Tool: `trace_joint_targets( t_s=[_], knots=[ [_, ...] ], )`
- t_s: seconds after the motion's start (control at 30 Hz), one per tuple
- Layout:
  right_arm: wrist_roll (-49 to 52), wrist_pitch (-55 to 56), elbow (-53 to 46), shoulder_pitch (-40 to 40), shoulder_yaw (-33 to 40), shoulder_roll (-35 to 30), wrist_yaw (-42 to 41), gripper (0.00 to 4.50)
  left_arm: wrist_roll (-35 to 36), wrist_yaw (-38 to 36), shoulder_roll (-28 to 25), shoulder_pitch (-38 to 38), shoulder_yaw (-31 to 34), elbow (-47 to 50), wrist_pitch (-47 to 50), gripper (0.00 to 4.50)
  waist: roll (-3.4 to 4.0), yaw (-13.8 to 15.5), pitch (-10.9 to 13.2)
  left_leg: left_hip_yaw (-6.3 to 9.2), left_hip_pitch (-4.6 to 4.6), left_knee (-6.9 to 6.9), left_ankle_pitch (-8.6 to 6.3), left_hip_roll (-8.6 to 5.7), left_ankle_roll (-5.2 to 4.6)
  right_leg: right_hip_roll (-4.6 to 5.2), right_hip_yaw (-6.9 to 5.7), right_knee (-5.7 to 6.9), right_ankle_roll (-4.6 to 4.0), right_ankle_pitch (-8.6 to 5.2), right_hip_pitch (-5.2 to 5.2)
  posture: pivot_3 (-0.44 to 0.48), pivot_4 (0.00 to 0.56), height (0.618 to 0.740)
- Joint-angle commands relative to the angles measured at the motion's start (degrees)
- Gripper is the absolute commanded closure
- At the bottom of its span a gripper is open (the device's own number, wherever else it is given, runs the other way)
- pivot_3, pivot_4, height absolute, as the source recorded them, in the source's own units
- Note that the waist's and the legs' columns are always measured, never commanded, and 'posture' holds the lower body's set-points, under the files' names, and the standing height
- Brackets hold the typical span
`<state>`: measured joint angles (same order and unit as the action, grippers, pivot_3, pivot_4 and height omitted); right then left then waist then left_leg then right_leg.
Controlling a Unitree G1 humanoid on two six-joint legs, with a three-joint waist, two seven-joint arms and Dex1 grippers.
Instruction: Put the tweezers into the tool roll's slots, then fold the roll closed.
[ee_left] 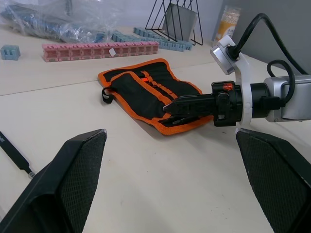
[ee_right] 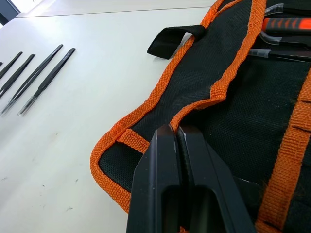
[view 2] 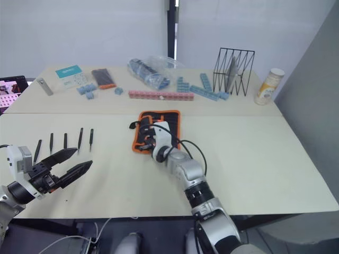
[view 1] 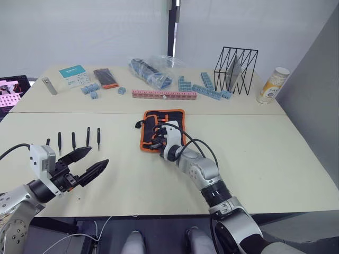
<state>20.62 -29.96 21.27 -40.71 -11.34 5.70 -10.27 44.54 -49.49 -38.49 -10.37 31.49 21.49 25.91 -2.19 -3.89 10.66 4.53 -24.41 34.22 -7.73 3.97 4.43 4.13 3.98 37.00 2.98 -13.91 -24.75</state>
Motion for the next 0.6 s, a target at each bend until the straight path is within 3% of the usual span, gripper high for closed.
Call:
trace_joint_targets(
  t_s=[0.03,0.3,0.6],
  knots=[
    [-1.5,1.7,-1.5,-5.4,-1.0,2.3,-4.2,4.47,-0.4,-0.4,0.1,0.4,-0.1,0.0,-1.6,0.00,0.03,-0.1,0.0,0.00,-0.01,0.00,0.00,0.00,0.00,0.00,0.00,0.00,0.00,0.00,-0.03,0.000,0.150,0.706],
    [-8.2,0.4,-10.4,-4.2,-7.4,-10.6,-17.4,4.47,-1.6,-0.5,0.6,1.2,-3.0,-0.7,-2.0,0.00,0.03,0.6,0.0,0.01,-0.32,-0.02,0.00,-0.01,-0.01,-0.03,0.01,0.06,-0.01,0.04,-0.29,0.000,0.150,0.706],
    [-14.1,7.1,-24.4,3.3,-11.2,-31.6,-33.8,4.47,-5.4,-1.6,0.3,8.3,-11.5,-4.5,-2.8,0.00,0.06,1.6,0.0,0.00,-0.33,-0.02,-0.01,-0.01,-0.01,-0.06,0.02,0.03,0.02,0.04,-0.31,0.000,0.150,0.706]
  ],
)
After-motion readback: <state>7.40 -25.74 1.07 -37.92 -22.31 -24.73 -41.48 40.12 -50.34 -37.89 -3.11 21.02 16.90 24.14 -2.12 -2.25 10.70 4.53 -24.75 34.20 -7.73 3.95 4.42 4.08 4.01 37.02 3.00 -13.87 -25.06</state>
